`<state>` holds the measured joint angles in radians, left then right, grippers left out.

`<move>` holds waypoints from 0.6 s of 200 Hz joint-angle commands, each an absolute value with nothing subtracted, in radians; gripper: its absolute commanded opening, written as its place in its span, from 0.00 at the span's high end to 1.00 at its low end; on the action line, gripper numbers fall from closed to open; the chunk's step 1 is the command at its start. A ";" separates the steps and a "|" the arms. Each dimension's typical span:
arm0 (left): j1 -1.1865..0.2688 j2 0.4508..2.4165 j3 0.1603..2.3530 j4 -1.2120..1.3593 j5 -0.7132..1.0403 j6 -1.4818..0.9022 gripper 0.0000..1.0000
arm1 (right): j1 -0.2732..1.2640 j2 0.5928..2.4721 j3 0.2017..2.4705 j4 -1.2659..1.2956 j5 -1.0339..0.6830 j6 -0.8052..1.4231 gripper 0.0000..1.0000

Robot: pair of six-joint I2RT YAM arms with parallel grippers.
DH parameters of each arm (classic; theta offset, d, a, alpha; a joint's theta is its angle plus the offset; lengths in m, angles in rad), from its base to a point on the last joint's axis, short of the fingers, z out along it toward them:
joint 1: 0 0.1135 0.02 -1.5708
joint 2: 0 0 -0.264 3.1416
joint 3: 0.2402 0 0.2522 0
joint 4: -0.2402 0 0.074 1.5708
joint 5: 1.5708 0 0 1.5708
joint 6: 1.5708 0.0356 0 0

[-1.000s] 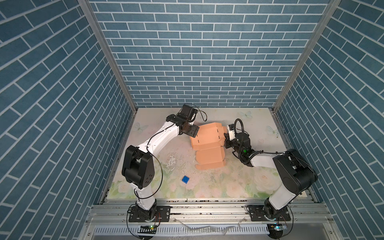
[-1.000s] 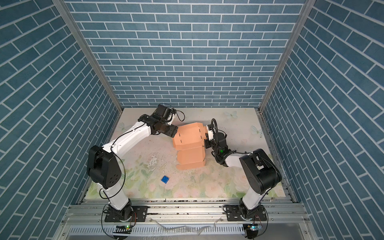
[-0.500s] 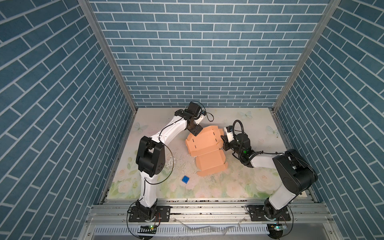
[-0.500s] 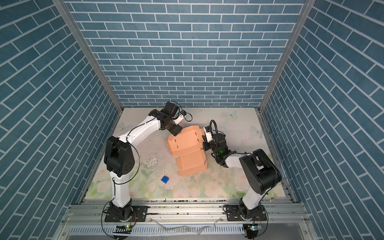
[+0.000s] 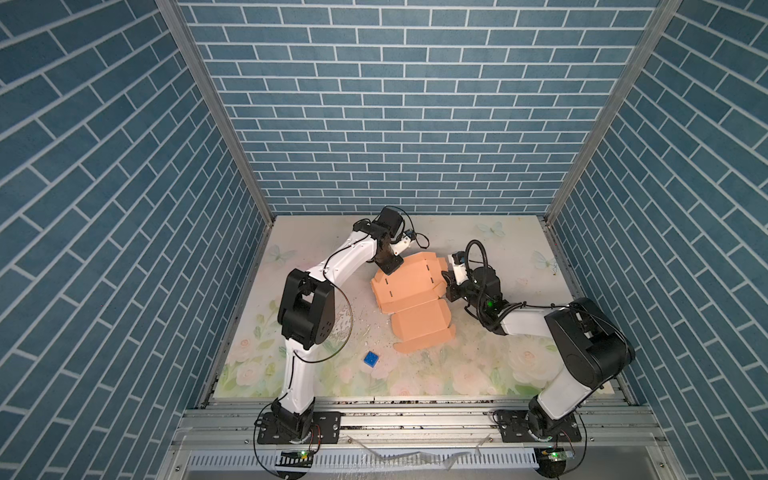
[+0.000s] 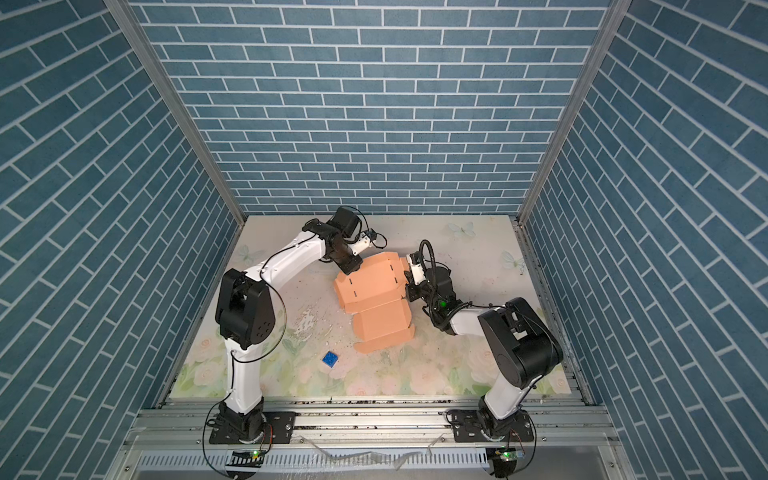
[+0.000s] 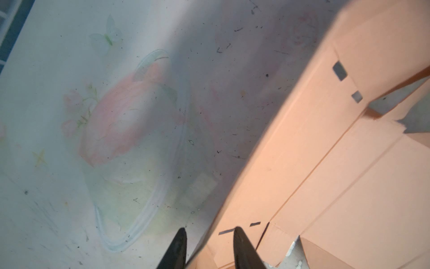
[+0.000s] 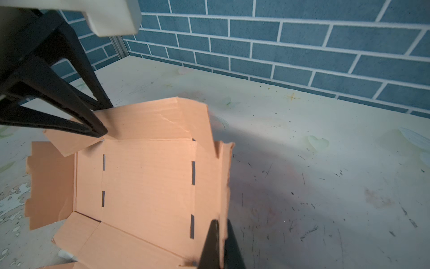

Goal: Fold the paper box

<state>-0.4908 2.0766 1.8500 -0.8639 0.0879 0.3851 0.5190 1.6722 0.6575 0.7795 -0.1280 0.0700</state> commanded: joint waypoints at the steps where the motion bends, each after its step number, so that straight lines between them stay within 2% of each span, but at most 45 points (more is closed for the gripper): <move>1: -0.493 2.102 1.876 -0.889 0.105 0.390 0.69 | 0.514 1.689 0.687 0.808 -0.135 0.039 0.96; 41: -0.494 2.084 1.843 -0.861 0.088 0.384 0.69 | 0.512 1.694 0.686 0.816 -0.137 0.044 0.96; 80: -0.500 2.091 1.837 -0.851 0.053 0.380 0.61 | 0.509 1.687 0.678 0.826 -0.135 0.046 0.96; 120: -0.506 2.107 1.842 -0.857 0.047 0.386 0.61 | 0.508 1.684 0.675 0.831 -0.138 0.051 0.96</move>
